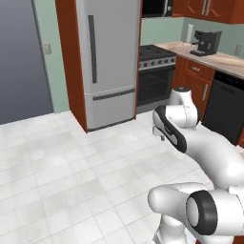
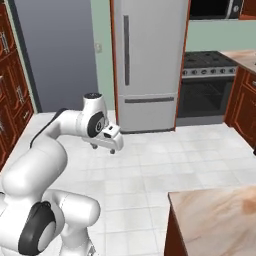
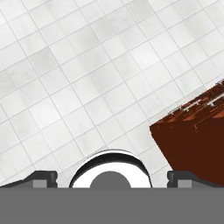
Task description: Take the fork and place it on the left side of the plate. Then take the spoon and place it on the right side of the plate. Make sure they're directly next to the plate.
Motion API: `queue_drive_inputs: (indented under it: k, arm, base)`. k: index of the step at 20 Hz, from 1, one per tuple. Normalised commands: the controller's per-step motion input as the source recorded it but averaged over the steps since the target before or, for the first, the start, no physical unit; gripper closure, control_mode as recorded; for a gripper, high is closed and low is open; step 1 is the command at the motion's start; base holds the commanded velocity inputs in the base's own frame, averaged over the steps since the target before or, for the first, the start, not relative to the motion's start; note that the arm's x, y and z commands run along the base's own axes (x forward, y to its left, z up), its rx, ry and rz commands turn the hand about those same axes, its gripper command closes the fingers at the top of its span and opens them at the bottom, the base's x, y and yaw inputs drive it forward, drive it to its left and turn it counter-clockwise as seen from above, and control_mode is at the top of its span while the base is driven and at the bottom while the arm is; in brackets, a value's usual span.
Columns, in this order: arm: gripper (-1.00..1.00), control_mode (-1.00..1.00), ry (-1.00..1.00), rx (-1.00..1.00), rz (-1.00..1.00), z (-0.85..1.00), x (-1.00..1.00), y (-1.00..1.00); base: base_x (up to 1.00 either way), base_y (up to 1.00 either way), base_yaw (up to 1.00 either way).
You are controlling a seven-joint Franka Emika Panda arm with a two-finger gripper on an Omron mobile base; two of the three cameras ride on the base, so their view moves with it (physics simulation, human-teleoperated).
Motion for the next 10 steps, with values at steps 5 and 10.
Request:
queue_drive_inputs:
  k: [5, 10]
  arm:
    - [-1.0, 1.0, 0.0, 0.0, 0.0, 0.0, 0.0, 0.0]
    - [-1.0, 1.0, 0.0, 0.0, 0.0, 0.0, 0.0, 0.0]
  base:
    - [0.64, 0.26, -0.44]
    - [0.55, 0.27, -0.54]
